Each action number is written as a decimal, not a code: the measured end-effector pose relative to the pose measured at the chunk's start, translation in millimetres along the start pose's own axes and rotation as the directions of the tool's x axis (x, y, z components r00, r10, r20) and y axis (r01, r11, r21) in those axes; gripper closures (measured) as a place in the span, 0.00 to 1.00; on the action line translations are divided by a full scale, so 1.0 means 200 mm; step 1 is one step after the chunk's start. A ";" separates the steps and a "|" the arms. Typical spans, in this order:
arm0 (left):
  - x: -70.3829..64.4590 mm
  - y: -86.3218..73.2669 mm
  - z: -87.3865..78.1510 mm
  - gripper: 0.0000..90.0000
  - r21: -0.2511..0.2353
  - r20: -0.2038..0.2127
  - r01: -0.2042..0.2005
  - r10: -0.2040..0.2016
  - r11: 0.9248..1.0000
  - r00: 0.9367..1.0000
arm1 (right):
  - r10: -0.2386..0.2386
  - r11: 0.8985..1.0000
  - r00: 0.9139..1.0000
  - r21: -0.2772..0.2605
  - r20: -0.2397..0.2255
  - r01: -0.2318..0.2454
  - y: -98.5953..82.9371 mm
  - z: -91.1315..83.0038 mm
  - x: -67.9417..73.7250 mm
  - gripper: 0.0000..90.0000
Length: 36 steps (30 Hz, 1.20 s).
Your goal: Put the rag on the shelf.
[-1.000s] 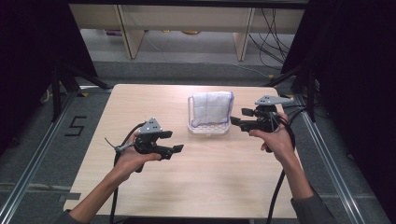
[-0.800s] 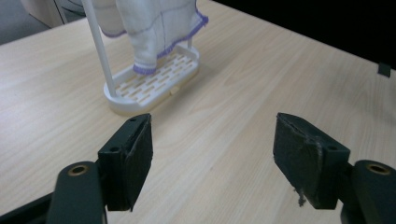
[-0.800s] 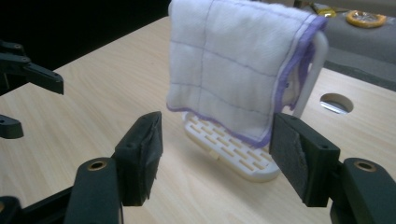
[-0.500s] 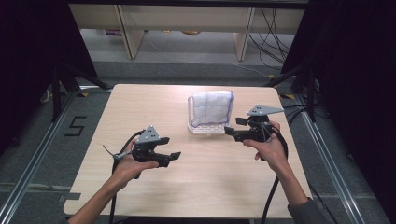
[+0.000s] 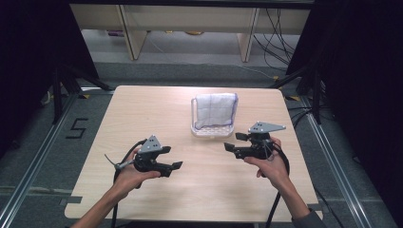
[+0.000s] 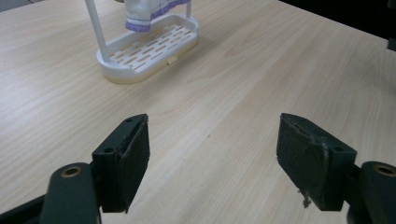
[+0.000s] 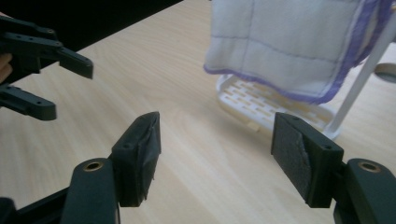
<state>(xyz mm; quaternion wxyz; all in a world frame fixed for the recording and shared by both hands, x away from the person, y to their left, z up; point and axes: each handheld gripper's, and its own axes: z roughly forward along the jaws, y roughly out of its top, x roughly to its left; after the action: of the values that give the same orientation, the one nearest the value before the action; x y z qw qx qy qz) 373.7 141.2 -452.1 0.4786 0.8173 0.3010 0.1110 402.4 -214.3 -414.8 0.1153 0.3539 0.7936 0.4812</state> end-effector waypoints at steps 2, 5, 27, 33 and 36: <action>0.00 -0.02 0.00 0.28 -0.008 0.002 0.002 -0.002 1.000 1.000 | 0.008 1.000 1.000 0.018 0.000 -0.008 -0.02 0.00 0.02 0.38; -0.01 -0.05 0.00 0.28 -0.009 0.000 0.008 -0.008 1.000 1.000 | 0.013 1.000 1.000 0.016 -0.019 -0.013 -0.05 0.01 0.04 0.38; -0.07 -0.23 -0.04 0.28 0.047 -0.022 -0.016 0.017 0.999 1.000 | 0.071 0.996 0.994 0.065 -0.085 -0.065 -0.22 0.03 0.06 0.35; -0.09 -0.28 -0.05 0.27 0.062 -0.020 -0.019 0.020 0.998 1.000 | 0.074 0.995 0.995 0.068 -0.061 -0.070 -0.27 -0.01 0.06 0.34; -0.11 -0.29 -0.07 0.27 0.064 -0.020 -0.032 0.033 0.997 0.999 | 0.099 0.993 0.993 0.077 -0.064 -0.094 -0.30 -0.03 0.07 0.33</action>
<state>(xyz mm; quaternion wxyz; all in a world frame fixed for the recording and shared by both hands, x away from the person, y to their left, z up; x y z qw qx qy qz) 326.9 158.4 -492.3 0.4472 0.8357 0.2961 0.1177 362.0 -225.8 -461.2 0.0515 0.3795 0.7962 0.4684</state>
